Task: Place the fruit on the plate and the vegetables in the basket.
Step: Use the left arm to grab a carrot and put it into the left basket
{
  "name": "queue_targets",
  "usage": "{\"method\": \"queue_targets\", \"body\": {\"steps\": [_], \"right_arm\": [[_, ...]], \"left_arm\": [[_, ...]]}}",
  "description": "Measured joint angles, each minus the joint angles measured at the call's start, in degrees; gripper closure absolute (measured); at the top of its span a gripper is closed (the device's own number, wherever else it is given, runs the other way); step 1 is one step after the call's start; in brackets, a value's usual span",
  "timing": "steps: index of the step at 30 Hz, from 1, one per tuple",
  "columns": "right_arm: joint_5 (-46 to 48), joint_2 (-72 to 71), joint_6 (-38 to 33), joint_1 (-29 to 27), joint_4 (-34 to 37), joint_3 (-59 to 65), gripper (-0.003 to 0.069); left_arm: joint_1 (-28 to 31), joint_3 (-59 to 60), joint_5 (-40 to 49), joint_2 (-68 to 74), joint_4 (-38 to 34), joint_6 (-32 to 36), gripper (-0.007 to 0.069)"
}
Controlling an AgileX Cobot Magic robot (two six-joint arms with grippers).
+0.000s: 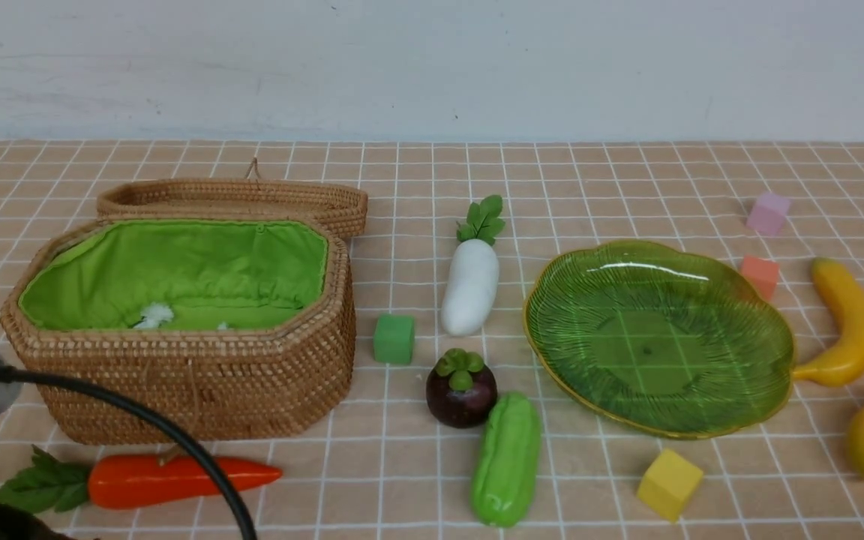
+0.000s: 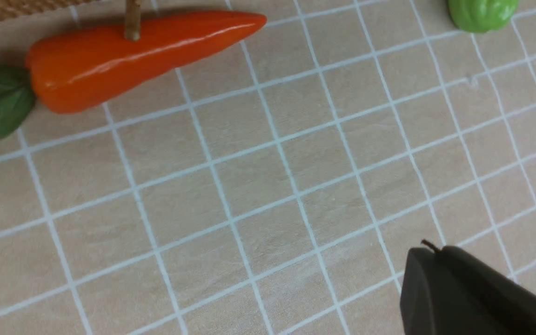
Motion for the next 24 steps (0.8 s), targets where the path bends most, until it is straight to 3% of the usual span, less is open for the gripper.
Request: {"method": "queue_targets", "body": {"steps": [1, 2, 6, 11, 20, 24], "right_arm": [[7.1, 2.2, -3.7, 2.7, -0.9, -5.2, 0.0491], [8.1, 2.7, -4.4, 2.7, -1.0, -6.1, 0.0496], [32.7, 16.2, -22.2, 12.8, -2.2, -28.6, 0.058], [51.1, 26.0, -32.5, 20.1, -2.2, -43.8, 0.0604], [54.5, 28.5, -39.9, 22.9, -2.3, -48.5, 0.0601], [54.5, 28.5, -41.7, 22.9, -2.6, -48.5, 0.0598]], "left_arm": [[-1.6, -1.0, 0.6, 1.3, 0.5, 1.0, 0.0638], [-1.9, -1.5, 0.7, 1.5, 0.8, 1.4, 0.0638], [-9.9, -7.1, 3.2, 8.3, 7.4, 5.1, 0.0638], [-14.0, -9.2, 1.7, 15.5, 13.8, 9.9, 0.0638], [-7.6, -8.1, -8.0, 23.0, 18.2, 28.1, 0.0629], [-5.7, -6.8, -8.2, 25.8, 20.9, 33.0, 0.0543]]}}
